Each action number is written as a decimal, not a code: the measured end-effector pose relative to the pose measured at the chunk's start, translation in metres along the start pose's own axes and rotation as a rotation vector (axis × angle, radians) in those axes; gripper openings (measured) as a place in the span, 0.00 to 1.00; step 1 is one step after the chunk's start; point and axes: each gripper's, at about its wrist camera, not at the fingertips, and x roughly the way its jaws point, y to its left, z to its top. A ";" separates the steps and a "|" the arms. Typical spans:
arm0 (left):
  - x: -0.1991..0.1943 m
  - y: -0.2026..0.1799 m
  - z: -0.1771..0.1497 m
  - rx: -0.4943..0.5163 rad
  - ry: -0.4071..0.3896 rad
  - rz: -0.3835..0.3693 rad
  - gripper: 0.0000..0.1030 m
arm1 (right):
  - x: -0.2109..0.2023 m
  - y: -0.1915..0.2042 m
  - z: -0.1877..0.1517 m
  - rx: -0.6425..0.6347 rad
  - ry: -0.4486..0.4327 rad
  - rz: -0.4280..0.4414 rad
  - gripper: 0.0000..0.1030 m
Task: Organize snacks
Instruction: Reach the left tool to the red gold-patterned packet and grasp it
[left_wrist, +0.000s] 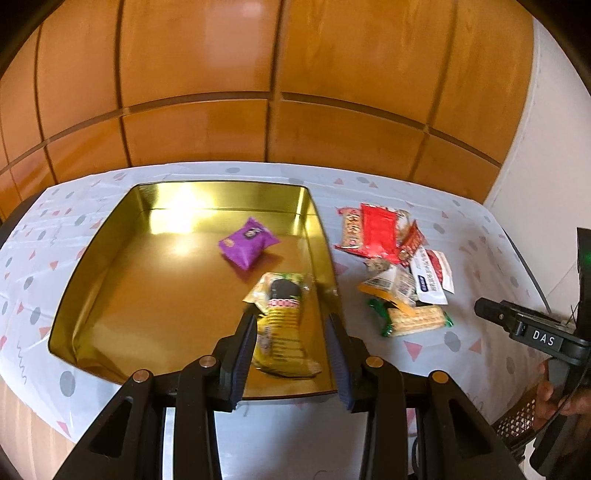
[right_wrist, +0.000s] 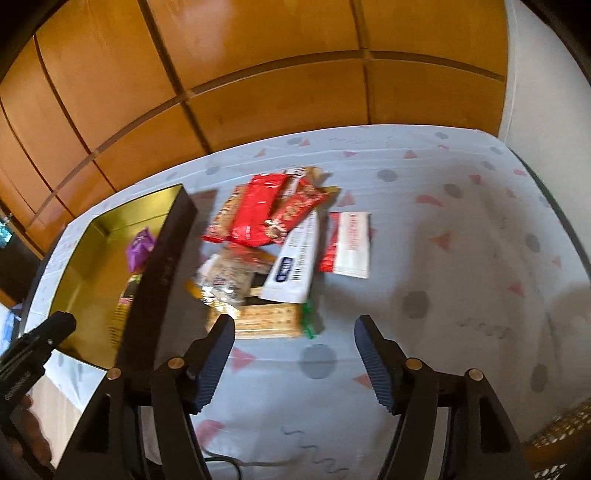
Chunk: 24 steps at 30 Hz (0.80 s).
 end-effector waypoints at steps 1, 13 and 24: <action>0.001 -0.003 0.000 0.008 0.004 -0.005 0.37 | -0.002 -0.003 -0.002 -0.003 -0.003 -0.006 0.68; 0.020 -0.031 0.018 0.059 0.073 -0.094 0.37 | -0.025 -0.027 0.050 -0.157 -0.101 -0.141 0.81; 0.052 -0.071 0.067 0.173 0.117 -0.190 0.32 | 0.010 -0.097 0.097 -0.197 -0.084 -0.226 0.86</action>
